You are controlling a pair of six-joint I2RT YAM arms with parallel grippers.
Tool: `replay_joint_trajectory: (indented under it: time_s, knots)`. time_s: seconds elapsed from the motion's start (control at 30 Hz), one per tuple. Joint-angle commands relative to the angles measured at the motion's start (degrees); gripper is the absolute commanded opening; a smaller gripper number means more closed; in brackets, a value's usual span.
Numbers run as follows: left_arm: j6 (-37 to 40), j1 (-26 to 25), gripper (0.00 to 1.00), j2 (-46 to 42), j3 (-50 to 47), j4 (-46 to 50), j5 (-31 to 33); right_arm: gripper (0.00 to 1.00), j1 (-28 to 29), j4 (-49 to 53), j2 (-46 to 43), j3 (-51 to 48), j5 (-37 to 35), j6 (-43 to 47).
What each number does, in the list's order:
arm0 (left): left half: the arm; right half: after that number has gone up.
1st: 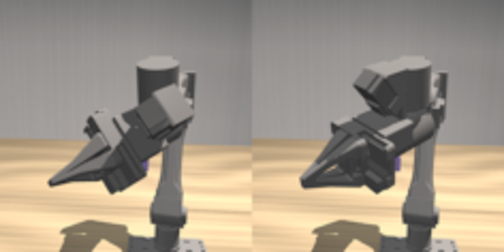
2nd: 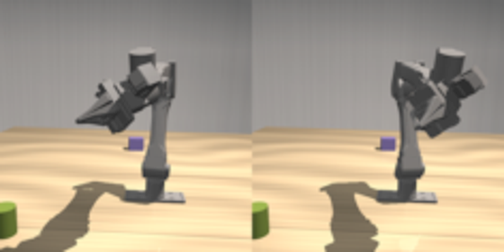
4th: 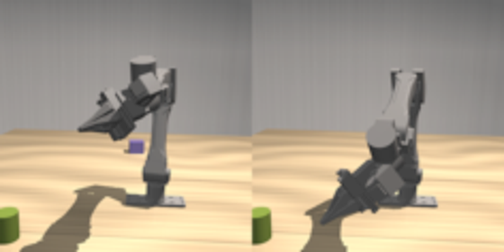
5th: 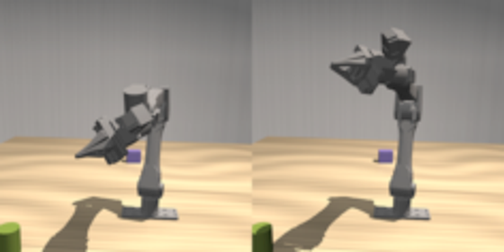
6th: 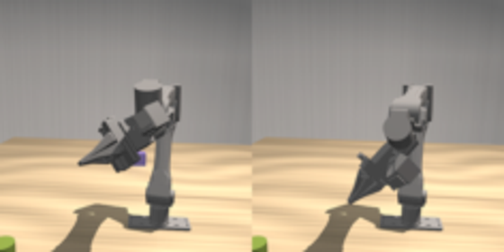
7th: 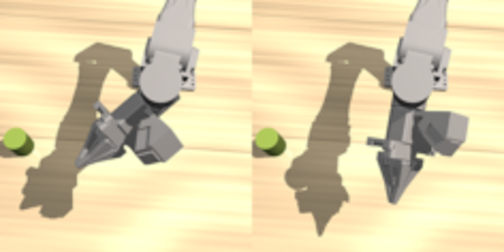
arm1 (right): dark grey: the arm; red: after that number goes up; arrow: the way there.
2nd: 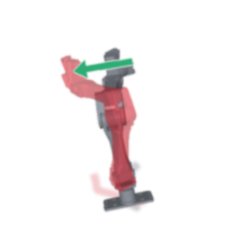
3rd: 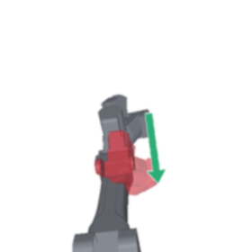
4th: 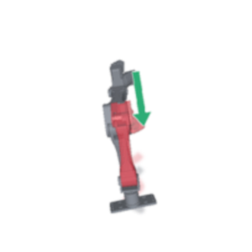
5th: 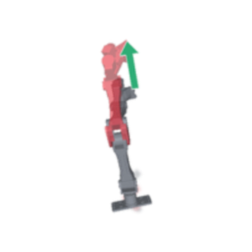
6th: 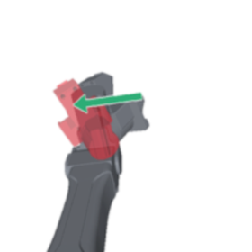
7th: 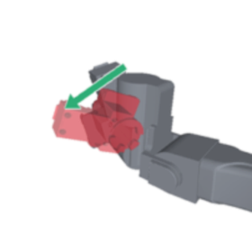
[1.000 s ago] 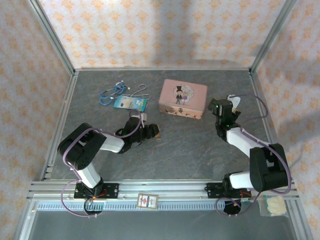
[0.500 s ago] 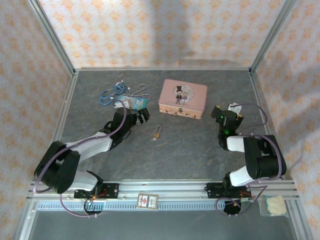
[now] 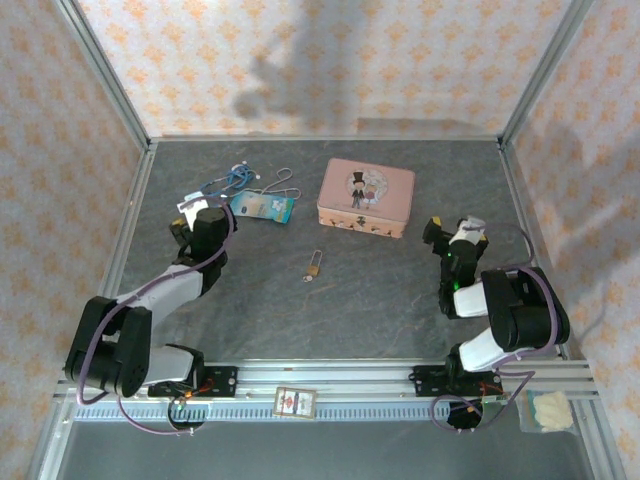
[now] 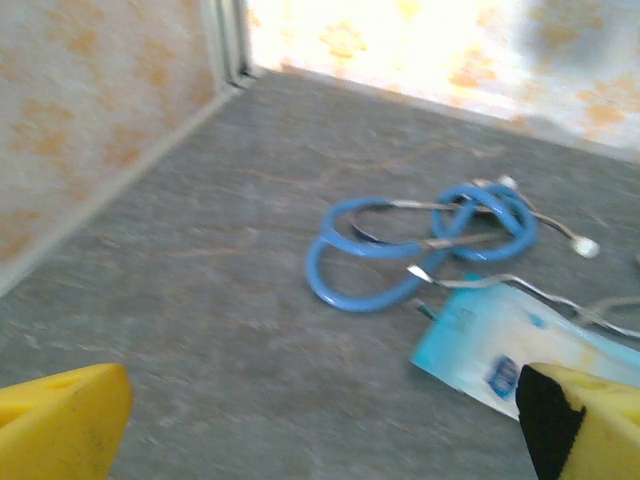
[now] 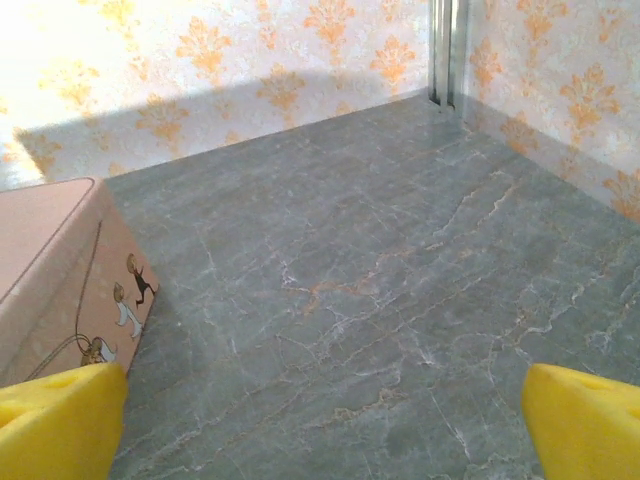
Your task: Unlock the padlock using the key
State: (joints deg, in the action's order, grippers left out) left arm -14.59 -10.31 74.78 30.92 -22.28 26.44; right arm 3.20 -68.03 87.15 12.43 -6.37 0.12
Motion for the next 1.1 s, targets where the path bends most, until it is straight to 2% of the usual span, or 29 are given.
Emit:
replay_joint_trajectory:
  time_s: [0.0, 0.13, 0.2, 0.23, 0.3, 0.33, 0.37, 0.43, 0.53, 0.6, 0.7, 0.77, 1.07]
  knots:
    - [6.2, 1.5, 0.99, 1.0, -4.1, -11.0, 4.0, 1.00, -0.2, -3.4, -0.4, 0.2, -0.2, 0.7]
    - [5.8, 5.0, 0.99, 4.0, -10.0, -24.3, 1.7, 1.00, -0.2, -3.9, -0.2, 0.1, -0.2, 0.8]
    - [7.4, 6.2, 0.99, 5.4, -13.1, -33.9, -1.9, 1.00, -0.2, -3.6, -0.3, 0.2, -0.2, 0.7]
    - [9.2, 6.3, 0.99, 5.3, -13.2, -34.5, -4.8, 1.00, -0.2, -3.9, -0.2, 0.1, -0.2, 0.8]
    - [13.2, 6.7, 0.99, 7.4, -16.5, -45.7, -9.1, 1.00, -0.2, -3.8, -0.2, 0.1, -0.2, 0.8]
    - [12.4, 7.4, 0.99, 8.3, -17.6, -47.0, -11.7, 1.00, -0.2, -3.8, -0.3, 0.1, -0.2, 0.8]
    - [12.3, 8.3, 0.99, 10.3, -19.9, -52.0, -14.7, 1.00, -0.2, -3.8, -0.2, 0.1, -0.2, 0.8]
    - [13.8, 8.4, 0.99, 15.5, -24.4, -68.6, -15.5, 1.00, -0.2, -3.7, -0.3, 0.1, -0.2, 0.8]
    - [12.0, 8.9, 0.99, 11.5, -24.4, -62.2, -16.4, 1.00, -0.2, -3.7, -0.2, 0.2, -0.2, 0.8]
    - [13.4, 8.9, 0.99, 14.1, -23.3, -64.7, -16.9, 1.00, -0.2, -3.8, -0.2, 0.1, -0.2, 0.8]
    - [12.3, 9.0, 0.99, 12.5, -19.9, -54.8, -16.0, 1.00, -0.2, -3.8, -0.3, 0.1, -0.2, 0.8]
    - [13.0, 8.9, 0.99, 13.6, -20.4, -57.4, -16.2, 1.00, -0.2, -3.8, -0.3, 0.1, -0.2, 0.8]
    - [11.7, 8.9, 0.99, 13.3, -19.8, -55.7, -13.4, 1.00, -0.2, -3.7, -0.2, 0.1, -0.2, 0.8]
